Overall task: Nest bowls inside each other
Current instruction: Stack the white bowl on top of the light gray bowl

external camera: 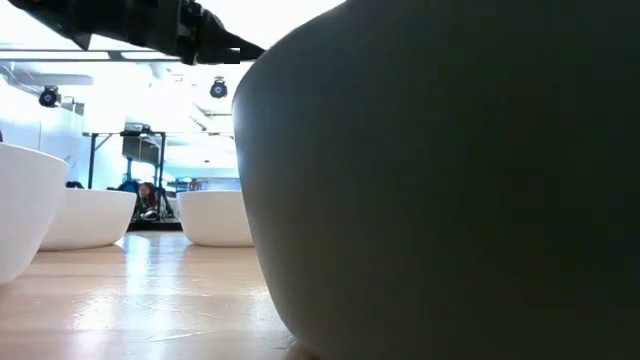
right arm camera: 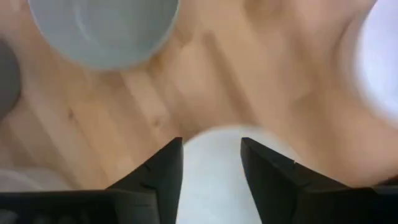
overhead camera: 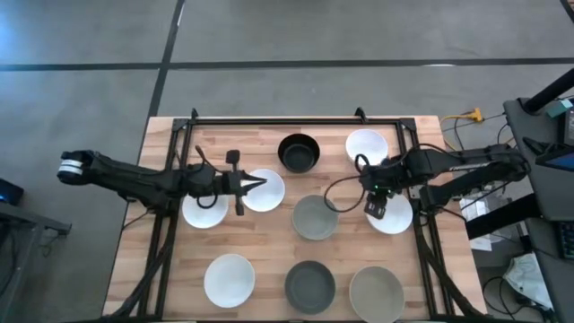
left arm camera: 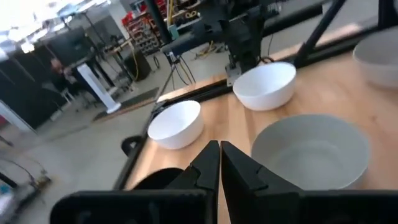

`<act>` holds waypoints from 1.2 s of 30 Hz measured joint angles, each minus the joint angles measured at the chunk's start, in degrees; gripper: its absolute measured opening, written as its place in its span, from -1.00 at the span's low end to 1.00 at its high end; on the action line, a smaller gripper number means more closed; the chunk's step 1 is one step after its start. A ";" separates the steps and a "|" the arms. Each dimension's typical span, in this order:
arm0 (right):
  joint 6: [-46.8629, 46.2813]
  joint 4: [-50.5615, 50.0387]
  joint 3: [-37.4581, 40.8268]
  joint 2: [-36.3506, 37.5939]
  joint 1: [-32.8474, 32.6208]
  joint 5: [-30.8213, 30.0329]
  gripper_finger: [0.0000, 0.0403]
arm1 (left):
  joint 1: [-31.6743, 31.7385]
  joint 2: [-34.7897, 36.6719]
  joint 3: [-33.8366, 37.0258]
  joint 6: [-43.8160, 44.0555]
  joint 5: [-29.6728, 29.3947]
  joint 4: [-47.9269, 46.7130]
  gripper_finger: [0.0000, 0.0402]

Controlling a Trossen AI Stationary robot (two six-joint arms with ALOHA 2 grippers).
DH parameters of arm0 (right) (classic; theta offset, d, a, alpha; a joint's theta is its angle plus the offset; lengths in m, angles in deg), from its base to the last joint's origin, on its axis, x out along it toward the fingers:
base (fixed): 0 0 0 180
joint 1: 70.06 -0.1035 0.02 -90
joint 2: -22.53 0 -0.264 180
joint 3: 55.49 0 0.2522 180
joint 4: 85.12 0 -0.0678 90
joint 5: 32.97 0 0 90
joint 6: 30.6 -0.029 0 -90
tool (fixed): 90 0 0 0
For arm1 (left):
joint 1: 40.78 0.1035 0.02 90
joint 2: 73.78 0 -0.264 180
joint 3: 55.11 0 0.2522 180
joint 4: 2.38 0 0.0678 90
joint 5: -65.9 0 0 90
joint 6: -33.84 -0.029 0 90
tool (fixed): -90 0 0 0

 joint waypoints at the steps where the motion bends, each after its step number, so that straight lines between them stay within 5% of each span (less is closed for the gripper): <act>1: -1.65 0.07 1.36 0.47 -1.04 0.86 -0.17 | 0.00 -0.44 -0.19 -1.69 0.00 0.33 -1.00; 13: -23.11 3.27 14.65 7.28 -10.25 1.66 -0.21 | 0.00 -1.69 -0.57 -3.81 -0.02 10.79 -1.00; 21: -22.99 12.95 17.18 5.75 -12.74 3.67 -0.24 | 0.00 -2.01 -0.55 -3.91 -0.02 10.84 -1.00; 36: -19.47 13.61 17.29 -6.88 -12.93 4.39 -0.24 | 0.02 -2.24 -0.53 -3.93 -0.05 10.61 -1.00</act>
